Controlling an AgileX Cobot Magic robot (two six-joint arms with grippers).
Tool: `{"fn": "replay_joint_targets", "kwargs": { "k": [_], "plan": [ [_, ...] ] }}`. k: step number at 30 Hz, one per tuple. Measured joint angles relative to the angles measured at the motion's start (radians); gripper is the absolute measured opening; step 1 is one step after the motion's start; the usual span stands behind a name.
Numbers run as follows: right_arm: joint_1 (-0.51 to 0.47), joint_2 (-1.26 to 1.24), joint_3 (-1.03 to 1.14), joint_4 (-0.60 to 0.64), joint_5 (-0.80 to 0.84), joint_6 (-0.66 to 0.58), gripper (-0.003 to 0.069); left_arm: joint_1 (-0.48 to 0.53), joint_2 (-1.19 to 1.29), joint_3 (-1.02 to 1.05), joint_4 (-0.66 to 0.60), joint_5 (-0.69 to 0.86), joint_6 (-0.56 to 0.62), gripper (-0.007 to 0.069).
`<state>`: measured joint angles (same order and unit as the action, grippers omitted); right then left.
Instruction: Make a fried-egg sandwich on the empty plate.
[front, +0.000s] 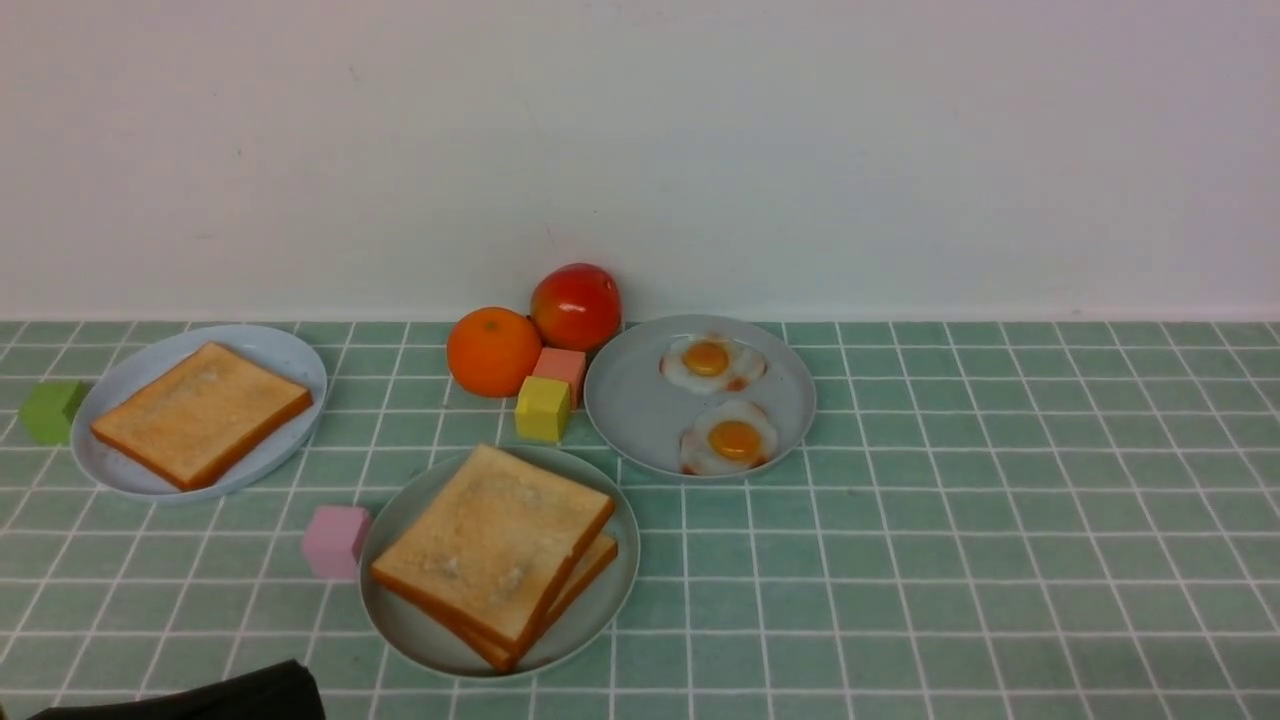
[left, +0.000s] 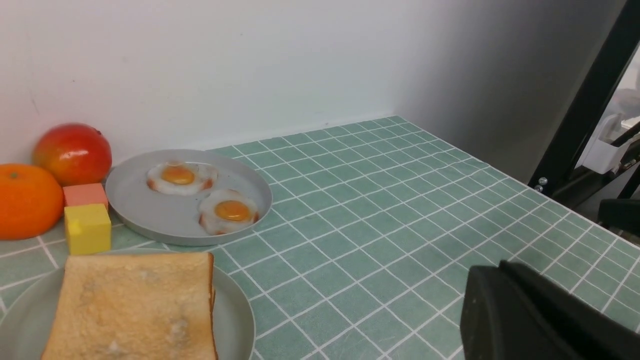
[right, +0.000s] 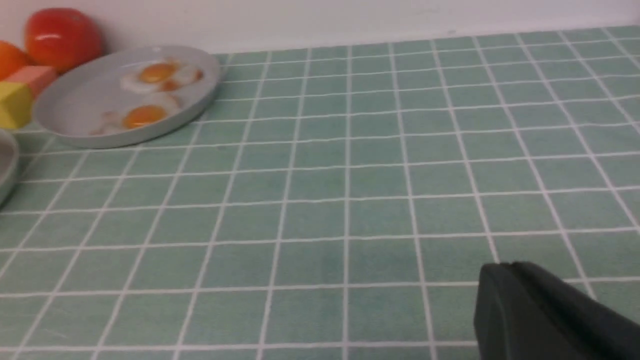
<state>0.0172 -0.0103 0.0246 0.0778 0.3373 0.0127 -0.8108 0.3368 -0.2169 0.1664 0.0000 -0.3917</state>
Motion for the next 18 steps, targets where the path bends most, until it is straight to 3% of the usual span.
{"fn": "replay_joint_targets", "kwargs": {
  "k": [18],
  "plan": [
    [0.000, 0.000, -0.006, 0.005, 0.039, -0.065, -0.0012, 0.000, 0.000, 0.000, 0.000, 0.017, 0.000, 0.0015]
  ]
}}
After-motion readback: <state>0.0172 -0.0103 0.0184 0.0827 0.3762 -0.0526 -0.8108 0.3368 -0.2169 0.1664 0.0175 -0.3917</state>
